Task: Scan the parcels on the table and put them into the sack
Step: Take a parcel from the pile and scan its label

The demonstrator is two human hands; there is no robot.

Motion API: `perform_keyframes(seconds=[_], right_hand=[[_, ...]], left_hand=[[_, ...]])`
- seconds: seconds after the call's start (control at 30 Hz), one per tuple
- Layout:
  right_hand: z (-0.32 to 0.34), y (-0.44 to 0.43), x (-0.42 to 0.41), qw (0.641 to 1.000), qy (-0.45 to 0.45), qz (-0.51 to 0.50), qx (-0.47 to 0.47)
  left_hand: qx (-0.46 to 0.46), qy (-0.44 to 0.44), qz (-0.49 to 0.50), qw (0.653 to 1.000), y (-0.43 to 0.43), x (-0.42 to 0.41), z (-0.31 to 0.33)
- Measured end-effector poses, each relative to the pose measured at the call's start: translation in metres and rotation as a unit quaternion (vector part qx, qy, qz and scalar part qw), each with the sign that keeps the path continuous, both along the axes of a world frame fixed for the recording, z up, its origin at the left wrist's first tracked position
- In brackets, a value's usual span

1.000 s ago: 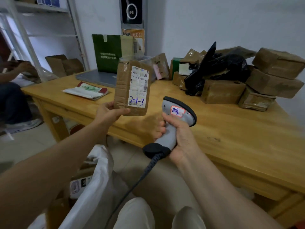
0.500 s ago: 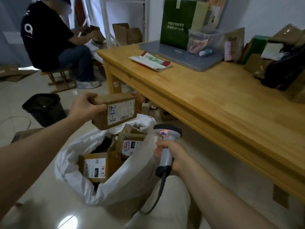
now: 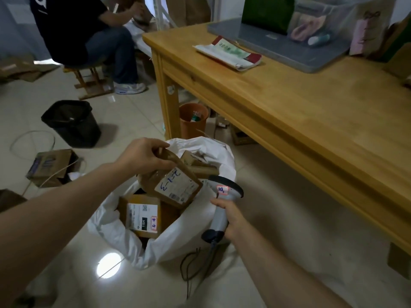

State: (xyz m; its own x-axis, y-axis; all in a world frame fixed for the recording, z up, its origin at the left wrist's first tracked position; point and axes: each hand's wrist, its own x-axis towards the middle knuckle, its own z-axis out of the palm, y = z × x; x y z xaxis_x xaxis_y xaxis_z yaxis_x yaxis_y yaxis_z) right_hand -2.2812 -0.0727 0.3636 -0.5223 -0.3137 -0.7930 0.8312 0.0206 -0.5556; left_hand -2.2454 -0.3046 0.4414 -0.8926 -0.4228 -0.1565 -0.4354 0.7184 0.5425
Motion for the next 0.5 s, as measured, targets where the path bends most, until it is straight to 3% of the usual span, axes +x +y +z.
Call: perform_keyframes(seconds=[0.23, 0.37, 0.5], right_hand=[[0.006, 0.039, 0.002, 0.99, 0.081, -0.059, 0.097], [0.008, 0.05, 0.005, 0.991, 0.071, -0.076, 0.082], [0.015, 0.053, 0.0, 0.992, 0.065, -0.099, 0.051]], left_hand=[[-0.015, -0.051, -0.055, 0.997, 0.027, -0.035, -0.018], [-0.047, -0.058, -0.076, 0.994, 0.059, -0.047, -0.054], [-0.012, -0.117, -0.113, 0.987, 0.085, -0.044, -0.097]])
